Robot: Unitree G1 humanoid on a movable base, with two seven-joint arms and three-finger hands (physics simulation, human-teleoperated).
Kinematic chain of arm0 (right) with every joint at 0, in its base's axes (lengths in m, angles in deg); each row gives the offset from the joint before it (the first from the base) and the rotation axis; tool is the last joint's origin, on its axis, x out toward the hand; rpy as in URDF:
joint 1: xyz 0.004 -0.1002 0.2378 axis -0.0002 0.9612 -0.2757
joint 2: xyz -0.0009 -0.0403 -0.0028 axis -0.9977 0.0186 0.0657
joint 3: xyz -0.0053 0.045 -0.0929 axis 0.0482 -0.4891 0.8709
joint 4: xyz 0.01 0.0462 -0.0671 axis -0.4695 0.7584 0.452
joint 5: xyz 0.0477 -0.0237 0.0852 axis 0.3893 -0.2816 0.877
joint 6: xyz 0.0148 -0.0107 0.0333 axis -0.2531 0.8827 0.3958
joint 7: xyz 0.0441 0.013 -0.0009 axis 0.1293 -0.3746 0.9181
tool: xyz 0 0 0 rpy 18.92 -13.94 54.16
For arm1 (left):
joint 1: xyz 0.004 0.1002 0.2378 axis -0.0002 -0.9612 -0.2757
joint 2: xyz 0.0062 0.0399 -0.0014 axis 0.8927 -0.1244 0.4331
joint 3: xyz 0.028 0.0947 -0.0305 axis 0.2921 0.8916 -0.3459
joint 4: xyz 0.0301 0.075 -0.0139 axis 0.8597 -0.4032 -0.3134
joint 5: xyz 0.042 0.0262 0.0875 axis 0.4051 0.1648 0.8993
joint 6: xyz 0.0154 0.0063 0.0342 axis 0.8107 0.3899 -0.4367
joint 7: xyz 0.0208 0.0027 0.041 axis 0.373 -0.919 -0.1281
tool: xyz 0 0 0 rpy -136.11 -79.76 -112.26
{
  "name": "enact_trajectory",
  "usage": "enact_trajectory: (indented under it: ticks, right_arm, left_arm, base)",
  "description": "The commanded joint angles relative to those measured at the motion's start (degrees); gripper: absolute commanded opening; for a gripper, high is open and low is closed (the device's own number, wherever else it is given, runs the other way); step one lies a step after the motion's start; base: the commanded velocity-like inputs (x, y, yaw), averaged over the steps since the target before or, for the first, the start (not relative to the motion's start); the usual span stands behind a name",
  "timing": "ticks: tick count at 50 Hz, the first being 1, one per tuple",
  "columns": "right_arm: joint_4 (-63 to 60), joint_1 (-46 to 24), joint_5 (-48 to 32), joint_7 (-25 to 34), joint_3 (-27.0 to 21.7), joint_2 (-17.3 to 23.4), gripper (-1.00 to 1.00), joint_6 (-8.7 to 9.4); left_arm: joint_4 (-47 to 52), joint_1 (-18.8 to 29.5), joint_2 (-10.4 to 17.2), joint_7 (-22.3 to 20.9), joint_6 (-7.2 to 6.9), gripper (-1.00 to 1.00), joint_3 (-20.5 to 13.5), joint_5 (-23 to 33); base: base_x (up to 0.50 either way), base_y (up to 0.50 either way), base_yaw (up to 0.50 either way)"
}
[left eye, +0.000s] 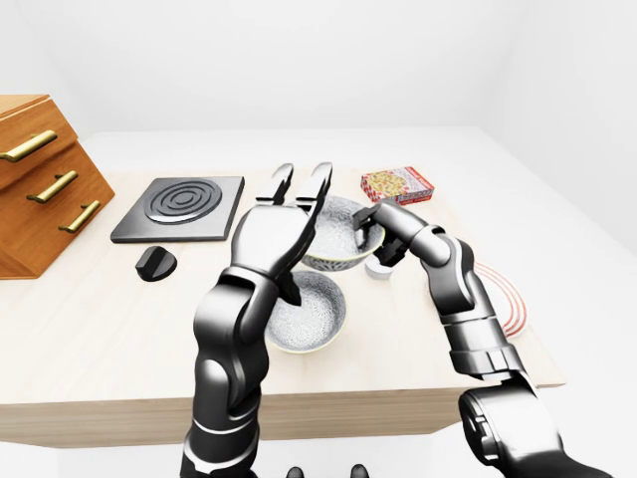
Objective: Pick the akita bowl from table center and place it on the plate.
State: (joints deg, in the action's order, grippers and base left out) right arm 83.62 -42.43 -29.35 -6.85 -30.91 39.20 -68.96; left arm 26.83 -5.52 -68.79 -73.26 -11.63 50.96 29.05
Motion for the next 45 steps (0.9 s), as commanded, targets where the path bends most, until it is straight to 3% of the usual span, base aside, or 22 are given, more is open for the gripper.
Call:
enact_trajectory:
  ticks: [1,20,45]
  right_arm:
    - [-3.71,1.57,9.15,0.07,-3.41,3.78,-1.0,0.01]
    - [-12.19,9.29,10.28,4.03,-10.76,12.89,-1.0,0.01]
    - [-12.77,19.16,12.24,1.6,-17.74,16.79,-1.0,0.01]
  left_arm:
    - [-0.9,1.92,3.62,0.0,0.0,1.0,-4.21,-3.57]
    - [-4.14,0.13,7.29,0.0,0.0,1.0,-6.73,-8.9]
    - [-6.86,-2.23,7.63,0.0,0.0,1.0,-6.37,-10.18]
  base:
    - [0.0,0.0,0.0]
    - [0.0,0.0,0.0]
    - [0.0,0.0,0.0]
